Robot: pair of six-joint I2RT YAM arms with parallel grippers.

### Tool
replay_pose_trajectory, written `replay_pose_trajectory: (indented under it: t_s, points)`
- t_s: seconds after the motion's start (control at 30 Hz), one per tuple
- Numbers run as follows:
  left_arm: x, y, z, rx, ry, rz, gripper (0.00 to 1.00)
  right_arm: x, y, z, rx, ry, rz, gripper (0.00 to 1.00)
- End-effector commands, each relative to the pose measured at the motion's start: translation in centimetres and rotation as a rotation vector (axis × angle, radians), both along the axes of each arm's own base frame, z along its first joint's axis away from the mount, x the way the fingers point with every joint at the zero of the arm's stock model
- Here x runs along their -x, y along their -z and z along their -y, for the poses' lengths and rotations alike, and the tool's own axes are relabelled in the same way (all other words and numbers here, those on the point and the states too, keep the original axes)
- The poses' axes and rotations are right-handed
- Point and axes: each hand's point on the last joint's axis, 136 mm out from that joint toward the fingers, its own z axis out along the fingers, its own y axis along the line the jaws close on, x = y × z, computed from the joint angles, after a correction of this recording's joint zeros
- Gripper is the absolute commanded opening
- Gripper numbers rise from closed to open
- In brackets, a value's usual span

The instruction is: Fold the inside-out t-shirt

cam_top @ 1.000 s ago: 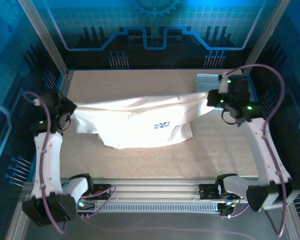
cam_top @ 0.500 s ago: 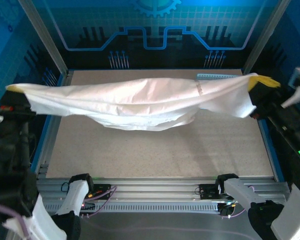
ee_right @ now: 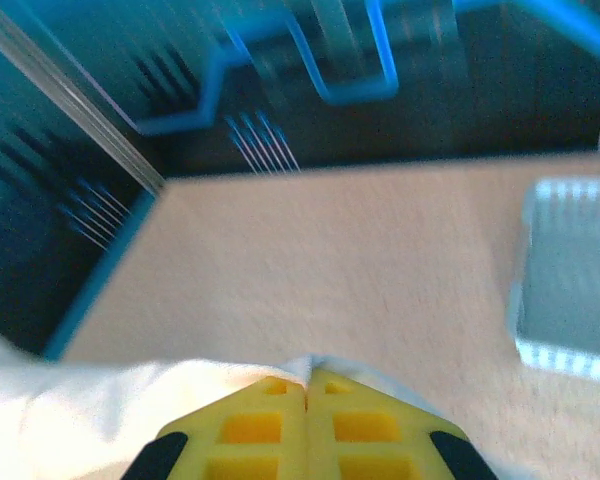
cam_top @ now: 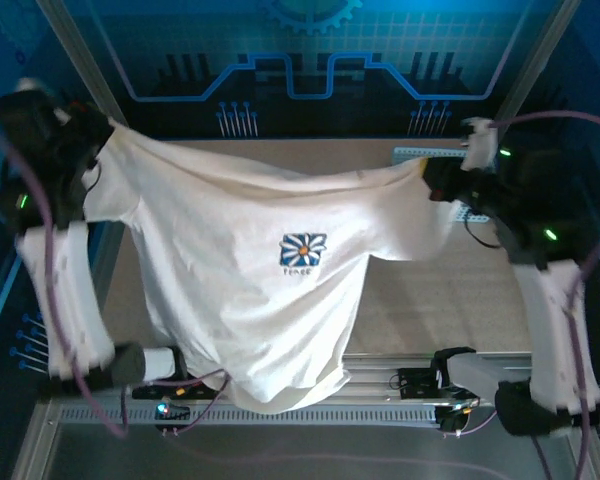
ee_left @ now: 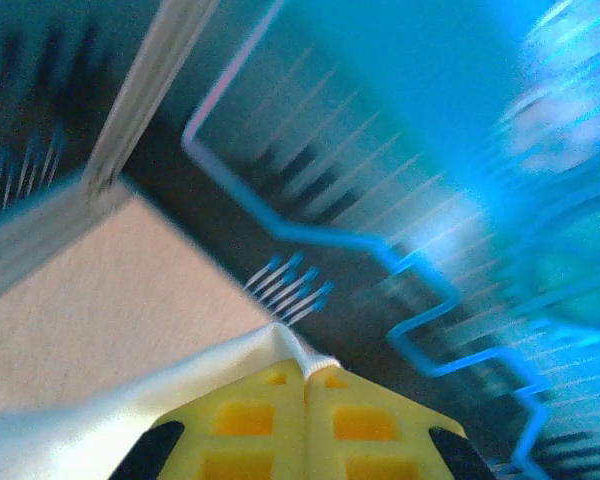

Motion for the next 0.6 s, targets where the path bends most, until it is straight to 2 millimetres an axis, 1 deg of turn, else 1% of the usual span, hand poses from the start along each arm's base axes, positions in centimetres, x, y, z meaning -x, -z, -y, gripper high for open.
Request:
replay_pose_trajectory:
  t_s: [0.0,0.03,0.07,0.1,0.13,0.17,0.2,0.27,0.33,0.43,0.5,0.57]
  points:
    - [-3.2,7.9,1.1,0.126,0.114,-0.212,0.00,-1.6,2.7,-0.4,0.040,0.027,-0.025,0.00]
    - [-3.9,9.5,1.3,0.163,0.131,-0.255,0.00,-1.9,3.3,-1.0,0.040,0.005,-0.047,0.00]
    - [-4.4,10.3,1.5,0.182,0.143,-0.279,0.00,-2.2,3.6,-1.5,0.038,-0.011,-0.062,0.00]
    - [-4.6,10.3,1.7,0.185,0.152,-0.286,0.00,-2.2,3.3,-2.1,0.034,-0.031,-0.060,0.00]
    - [-4.6,9.5,1.5,0.171,0.149,-0.275,0.00,-2.0,2.3,-2.8,0.035,-0.054,-0.039,0.00]
    - [-4.3,8.1,1.3,0.145,0.137,-0.245,0.00,-1.7,1.0,-3.3,0.039,-0.069,-0.008,0.00]
    - [-3.8,6.0,1.0,0.112,0.123,-0.196,0.00,-1.2,-0.5,-3.8,0.042,-0.084,0.025,0.00]
    - [-2.4,1.9,0.2,0.052,0.083,-0.098,0.00,0.3,-3.5,-5.1,0.033,-0.131,0.082,0.00]
    - [-0.6,-1.9,-0.8,0.011,0.026,-0.004,0.00,2.1,-6.0,-7.0,0.031,-0.193,0.146,0.00]
    - [2.1,-5.7,-2.2,-0.025,-0.065,0.115,0.00,4.5,-7.9,-9.7,0.035,-0.275,0.215,0.00]
    - [3.6,-7.3,-3.0,-0.038,-0.111,0.170,0.00,5.8,-8.3,-11.2,0.024,-0.319,0.242,0.00]
    - [4.6,-8.2,-4.0,-0.056,-0.151,0.198,0.00,6.9,-8.3,-12.9,0.017,-0.363,0.259,0.00]
